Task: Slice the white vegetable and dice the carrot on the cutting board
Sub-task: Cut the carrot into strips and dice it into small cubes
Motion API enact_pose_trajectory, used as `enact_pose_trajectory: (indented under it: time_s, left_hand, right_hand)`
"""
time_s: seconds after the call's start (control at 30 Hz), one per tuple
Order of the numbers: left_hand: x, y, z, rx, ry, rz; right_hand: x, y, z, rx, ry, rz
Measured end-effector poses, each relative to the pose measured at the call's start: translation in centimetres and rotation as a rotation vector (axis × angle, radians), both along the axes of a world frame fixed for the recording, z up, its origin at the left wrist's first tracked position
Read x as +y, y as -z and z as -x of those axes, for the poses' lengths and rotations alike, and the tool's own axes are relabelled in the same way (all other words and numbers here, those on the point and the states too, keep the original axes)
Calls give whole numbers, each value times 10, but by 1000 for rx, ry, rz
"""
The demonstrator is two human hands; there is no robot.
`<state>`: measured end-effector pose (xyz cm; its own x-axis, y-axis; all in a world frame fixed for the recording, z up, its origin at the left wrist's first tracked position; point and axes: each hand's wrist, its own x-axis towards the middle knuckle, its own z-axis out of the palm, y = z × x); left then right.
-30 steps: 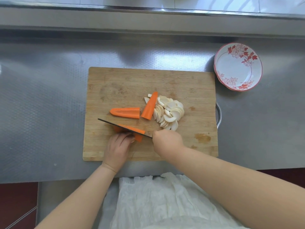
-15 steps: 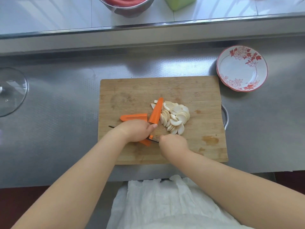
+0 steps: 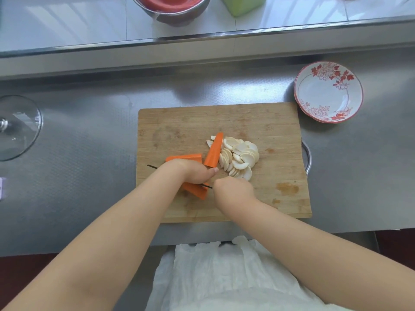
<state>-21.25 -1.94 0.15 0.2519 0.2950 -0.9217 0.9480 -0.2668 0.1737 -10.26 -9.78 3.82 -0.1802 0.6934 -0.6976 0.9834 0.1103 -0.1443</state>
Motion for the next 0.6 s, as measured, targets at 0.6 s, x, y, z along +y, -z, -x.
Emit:
enact_pose_trajectory:
  time_s: [0.6]
  left_hand:
    - [-2, -1, -2, -70, -92, 17]
  right_hand:
    - [-6, -2, 9, -19, 56, 10]
